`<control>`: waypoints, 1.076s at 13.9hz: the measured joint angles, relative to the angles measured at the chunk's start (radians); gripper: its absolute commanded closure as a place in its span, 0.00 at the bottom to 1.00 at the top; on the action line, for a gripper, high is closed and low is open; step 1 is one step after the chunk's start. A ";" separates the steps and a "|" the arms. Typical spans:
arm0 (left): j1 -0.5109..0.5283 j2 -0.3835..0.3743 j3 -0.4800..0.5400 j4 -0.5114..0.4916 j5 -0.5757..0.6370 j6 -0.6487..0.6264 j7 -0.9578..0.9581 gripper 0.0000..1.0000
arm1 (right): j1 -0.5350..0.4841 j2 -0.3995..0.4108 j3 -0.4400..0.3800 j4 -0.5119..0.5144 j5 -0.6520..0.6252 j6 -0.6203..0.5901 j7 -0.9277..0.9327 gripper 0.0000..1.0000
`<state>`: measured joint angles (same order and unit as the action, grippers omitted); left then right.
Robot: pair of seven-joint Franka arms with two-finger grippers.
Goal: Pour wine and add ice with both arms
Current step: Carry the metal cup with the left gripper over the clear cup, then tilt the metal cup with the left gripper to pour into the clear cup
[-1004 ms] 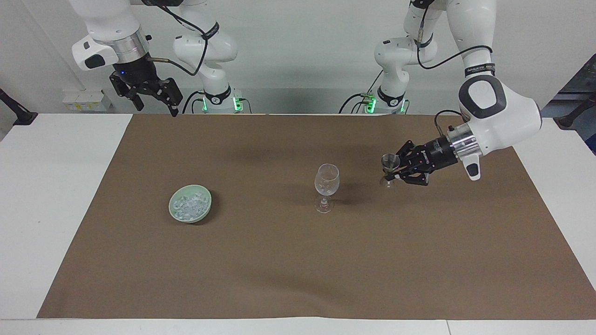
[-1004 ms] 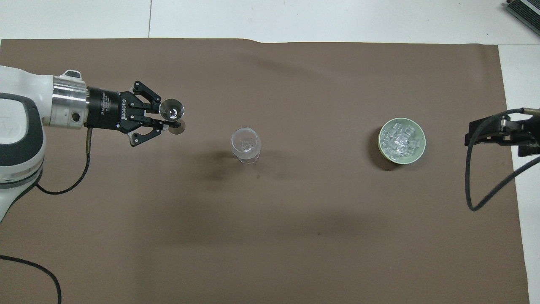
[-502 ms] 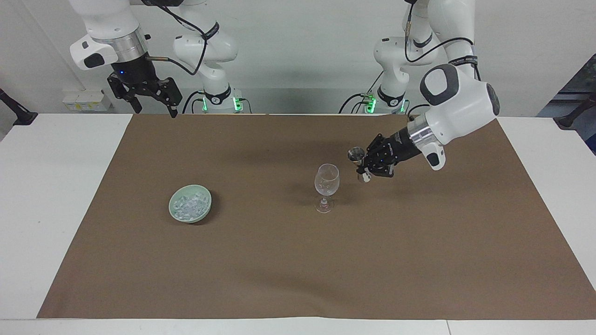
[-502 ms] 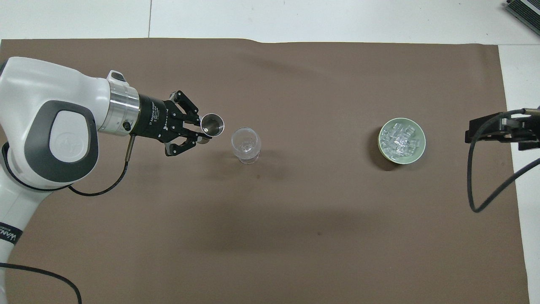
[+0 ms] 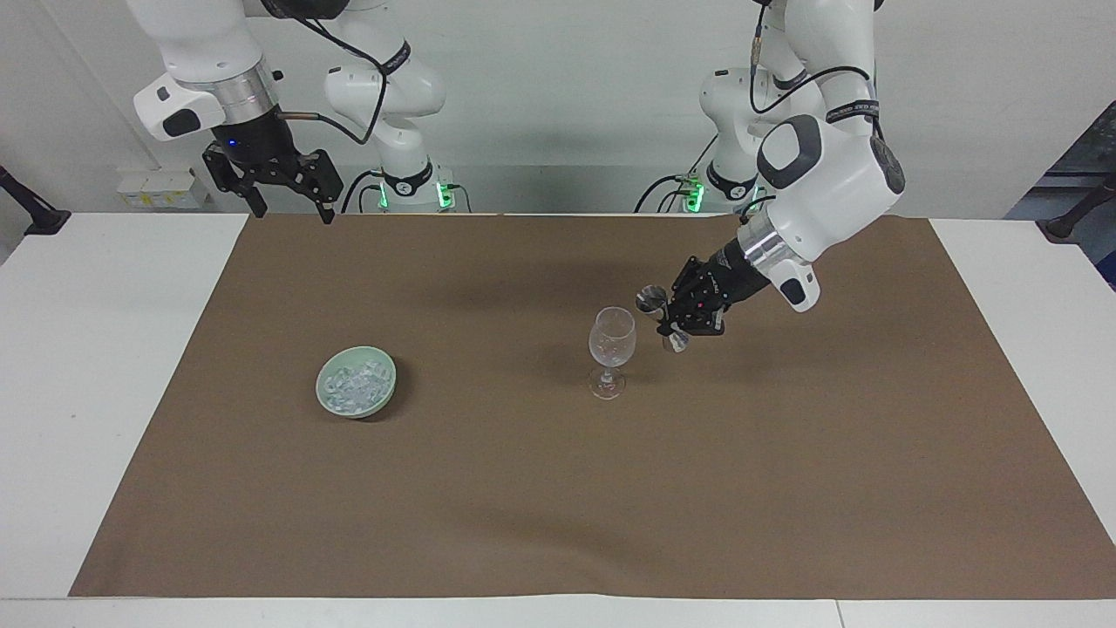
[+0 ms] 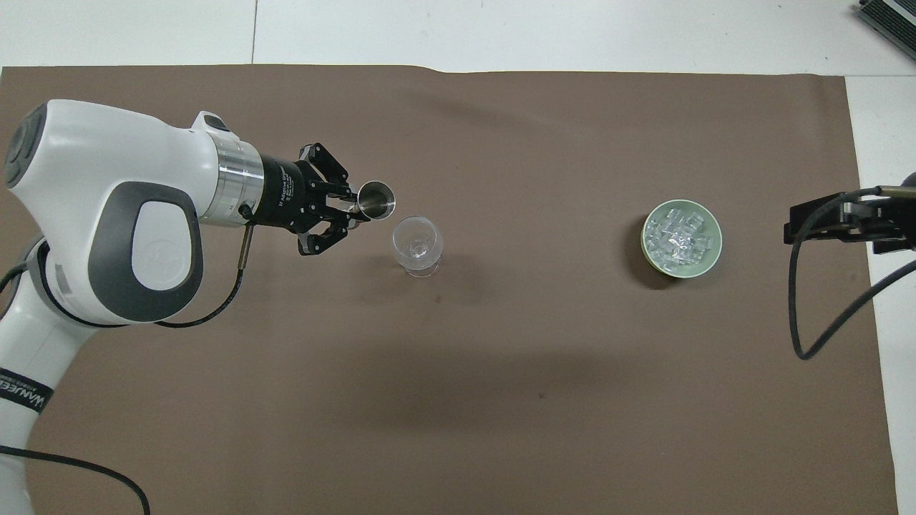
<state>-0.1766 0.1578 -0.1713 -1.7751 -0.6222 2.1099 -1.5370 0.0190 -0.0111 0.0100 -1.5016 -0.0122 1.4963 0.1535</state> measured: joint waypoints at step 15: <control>-0.100 0.003 -0.002 0.001 0.269 0.063 -0.015 1.00 | 0.000 0.016 0.000 -0.008 0.000 0.020 -0.064 0.00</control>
<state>-0.2766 0.1613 -0.1737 -1.7743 -0.3535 2.1732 -1.5522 0.0190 0.0045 0.0100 -1.5092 -0.0122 1.5160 0.0899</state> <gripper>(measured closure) 0.789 0.000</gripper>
